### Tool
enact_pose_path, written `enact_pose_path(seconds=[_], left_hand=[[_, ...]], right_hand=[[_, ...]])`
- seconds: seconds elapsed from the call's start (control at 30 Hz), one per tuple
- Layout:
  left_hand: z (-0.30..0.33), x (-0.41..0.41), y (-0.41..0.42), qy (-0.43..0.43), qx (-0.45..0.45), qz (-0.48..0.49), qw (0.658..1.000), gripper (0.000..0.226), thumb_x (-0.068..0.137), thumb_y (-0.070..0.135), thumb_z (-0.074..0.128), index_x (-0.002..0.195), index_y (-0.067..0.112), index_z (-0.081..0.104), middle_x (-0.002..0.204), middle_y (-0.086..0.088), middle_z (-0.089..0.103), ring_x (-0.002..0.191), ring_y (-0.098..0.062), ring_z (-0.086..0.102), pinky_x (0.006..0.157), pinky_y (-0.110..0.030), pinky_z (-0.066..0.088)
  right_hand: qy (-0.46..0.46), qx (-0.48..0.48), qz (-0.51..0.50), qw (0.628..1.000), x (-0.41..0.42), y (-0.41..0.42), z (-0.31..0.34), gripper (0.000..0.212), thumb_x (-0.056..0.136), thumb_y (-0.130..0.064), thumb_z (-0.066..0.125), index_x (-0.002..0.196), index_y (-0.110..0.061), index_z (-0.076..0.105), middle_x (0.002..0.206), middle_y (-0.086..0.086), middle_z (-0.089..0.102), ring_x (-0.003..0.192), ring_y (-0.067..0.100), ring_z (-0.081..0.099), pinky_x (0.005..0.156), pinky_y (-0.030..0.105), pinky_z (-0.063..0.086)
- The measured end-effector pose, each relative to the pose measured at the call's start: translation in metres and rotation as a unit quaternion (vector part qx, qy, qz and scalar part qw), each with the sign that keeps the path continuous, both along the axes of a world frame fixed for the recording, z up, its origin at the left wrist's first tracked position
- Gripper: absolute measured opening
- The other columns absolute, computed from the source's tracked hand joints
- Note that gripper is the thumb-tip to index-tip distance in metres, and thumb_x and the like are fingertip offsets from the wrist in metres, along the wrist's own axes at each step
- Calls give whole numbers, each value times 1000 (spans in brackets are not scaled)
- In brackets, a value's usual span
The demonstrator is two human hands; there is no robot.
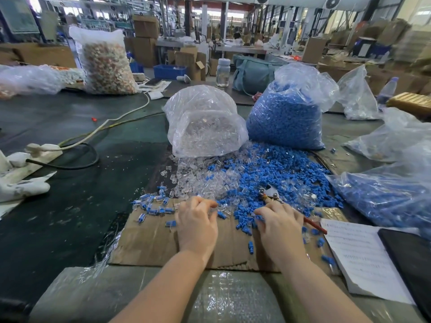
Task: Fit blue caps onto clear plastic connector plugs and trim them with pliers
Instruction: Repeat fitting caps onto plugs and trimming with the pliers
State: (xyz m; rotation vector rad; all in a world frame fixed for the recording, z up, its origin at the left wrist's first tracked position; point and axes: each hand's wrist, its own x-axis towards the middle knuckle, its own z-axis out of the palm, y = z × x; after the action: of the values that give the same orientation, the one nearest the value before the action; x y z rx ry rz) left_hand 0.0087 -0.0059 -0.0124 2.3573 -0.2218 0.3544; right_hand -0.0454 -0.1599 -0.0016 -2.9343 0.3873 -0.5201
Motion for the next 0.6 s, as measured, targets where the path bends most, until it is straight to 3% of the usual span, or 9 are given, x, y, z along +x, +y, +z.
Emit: enact_pose_path(seconds=[0.23, 0.43, 0.6], left_hand=[[-13, -16, -17, 12, -2, -50, 999, 17, 90, 29, 56, 106, 28, 64, 101, 17, 52, 96, 0, 32, 84, -13, 17], [-18, -24, -18, -14, 19, -55, 998, 17, 92, 27, 55, 106, 30, 65, 100, 16, 52, 93, 0, 27, 90, -21, 20], [-17, -27, -16, -48, -6, -68, 997, 17, 89, 24, 60, 104, 24, 67, 94, 14, 50, 92, -3, 31, 86, -18, 18]], right_hand=[[34, -5, 19, 999, 1, 3, -8, 21, 95, -33, 48, 110, -38, 62, 108, -14, 55, 107, 13, 44, 92, 35, 23], [-1, -15, 36, 999, 0, 7, -8, 15, 86, -22, 64, 96, -31, 70, 97, -5, 59, 95, 21, 53, 89, 40, 30], [-11, -15, 40, 999, -1, 7, -7, 9, 87, -25, 63, 88, -30, 71, 95, -7, 58, 95, 19, 52, 87, 38, 30]])
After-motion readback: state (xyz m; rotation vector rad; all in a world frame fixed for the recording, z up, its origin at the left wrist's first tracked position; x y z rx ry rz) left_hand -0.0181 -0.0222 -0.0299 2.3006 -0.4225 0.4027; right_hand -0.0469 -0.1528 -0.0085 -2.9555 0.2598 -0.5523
